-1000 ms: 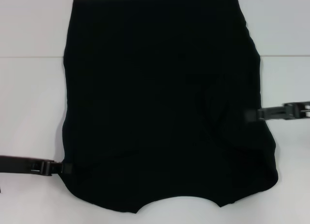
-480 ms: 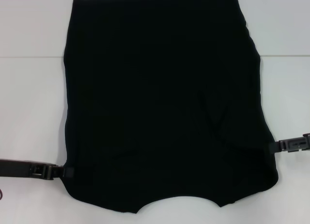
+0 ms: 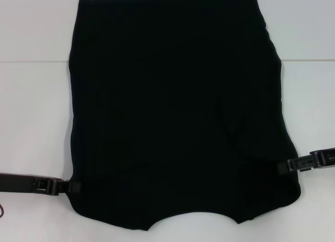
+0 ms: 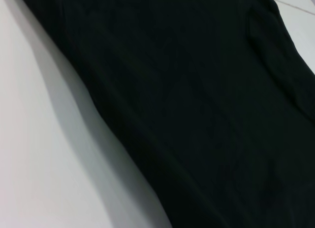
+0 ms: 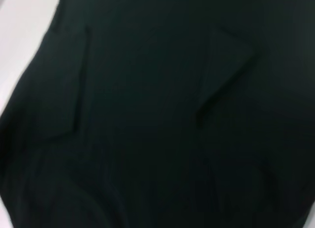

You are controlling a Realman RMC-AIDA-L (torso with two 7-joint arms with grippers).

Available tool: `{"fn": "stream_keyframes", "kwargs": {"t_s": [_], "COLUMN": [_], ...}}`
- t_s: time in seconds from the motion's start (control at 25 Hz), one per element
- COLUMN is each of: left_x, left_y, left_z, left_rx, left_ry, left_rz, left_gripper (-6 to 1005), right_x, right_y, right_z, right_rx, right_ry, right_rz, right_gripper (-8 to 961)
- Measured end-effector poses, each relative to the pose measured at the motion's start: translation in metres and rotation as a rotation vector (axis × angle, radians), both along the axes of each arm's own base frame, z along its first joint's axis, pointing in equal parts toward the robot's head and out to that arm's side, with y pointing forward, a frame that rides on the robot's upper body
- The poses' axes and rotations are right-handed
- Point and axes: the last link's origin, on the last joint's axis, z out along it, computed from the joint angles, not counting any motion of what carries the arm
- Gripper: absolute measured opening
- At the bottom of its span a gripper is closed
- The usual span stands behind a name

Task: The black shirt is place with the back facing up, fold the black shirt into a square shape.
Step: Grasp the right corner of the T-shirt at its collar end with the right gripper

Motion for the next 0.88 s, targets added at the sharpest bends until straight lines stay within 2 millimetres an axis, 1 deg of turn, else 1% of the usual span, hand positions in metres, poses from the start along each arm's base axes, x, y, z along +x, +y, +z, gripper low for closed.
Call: {"fn": "stream_keyframes", "kwargs": {"t_s": [0.36,0.64,0.88], "left_x": [0.001,0.002,0.002], "left_y": [0.003,0.004,0.004], "left_z": [0.002,0.002,0.002], "left_rx": [0.009,0.012,0.012], "left_ry": [0.001,-0.001,-0.001], "left_rz": [-0.010,-0.018,-0.019], "left_gripper": [100,106,112], "right_x": [-0.014,-0.020,-0.013], "right_y": [0.015,0.018,0.014], "right_z": [-0.008,-0.021,-0.020], "right_rx": [-0.016,-0.049,-0.037], "right_ry": [-0.079,-0.126,-0.127], "right_rz": [0.012,0.032,0.016], "right_gripper": [876,628,387]}}
